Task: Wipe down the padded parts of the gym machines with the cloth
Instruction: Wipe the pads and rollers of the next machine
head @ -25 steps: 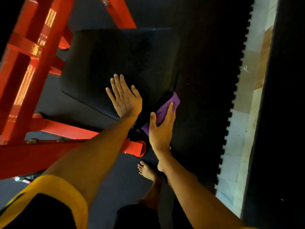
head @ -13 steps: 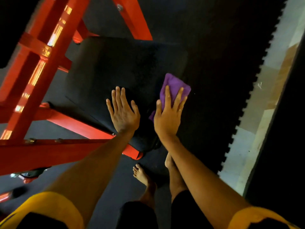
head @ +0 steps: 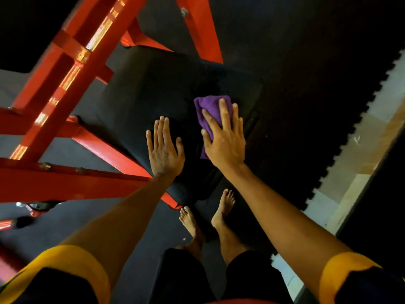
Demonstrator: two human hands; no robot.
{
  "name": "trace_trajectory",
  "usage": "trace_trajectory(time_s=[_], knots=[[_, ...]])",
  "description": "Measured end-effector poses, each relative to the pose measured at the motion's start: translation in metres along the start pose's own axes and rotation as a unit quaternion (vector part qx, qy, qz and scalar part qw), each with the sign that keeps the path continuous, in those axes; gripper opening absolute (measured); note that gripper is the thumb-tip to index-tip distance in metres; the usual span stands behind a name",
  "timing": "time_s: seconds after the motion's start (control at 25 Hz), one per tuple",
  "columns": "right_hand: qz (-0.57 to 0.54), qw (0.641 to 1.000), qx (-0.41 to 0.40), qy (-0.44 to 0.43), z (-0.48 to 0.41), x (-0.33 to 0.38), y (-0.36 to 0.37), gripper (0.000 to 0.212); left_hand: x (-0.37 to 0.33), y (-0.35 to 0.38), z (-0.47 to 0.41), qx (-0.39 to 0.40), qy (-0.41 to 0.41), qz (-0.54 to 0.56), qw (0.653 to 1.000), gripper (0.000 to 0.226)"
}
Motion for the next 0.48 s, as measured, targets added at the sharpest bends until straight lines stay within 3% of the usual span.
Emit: trace_trajectory(time_s=[0.12,0.24,0.36,0.48], knots=[[-0.008,0.999,-0.007,0.030,0.040,0.001,-0.011,0.059,0.000,0.003,0.002,0.012,0.003,-0.005,1.000,0.062],[0.003,0.996,0.021,-0.084,0.075,0.043,-0.002,0.059,0.001,0.005,0.002,0.036,-0.002,-0.001,0.999,0.066],[0.008,0.984,0.050,-0.169,0.036,0.071,0.021,0.061,0.002,0.006,0.005,0.032,0.006,0.007,0.999,0.066],[0.046,0.976,0.110,-0.184,-0.016,0.083,0.043,0.068,0.002,0.004,0.003,0.019,0.005,0.004,1.000,0.063]])
Point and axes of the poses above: each hand's wrist, its own z-axis away from the middle knuckle, its own y-axis out of the palm, x = y × z, the point moved 10 cm from there along -z, towards the middle knuckle, and after that the axes turned 15 degrees about -x, right-handed, at the moved point
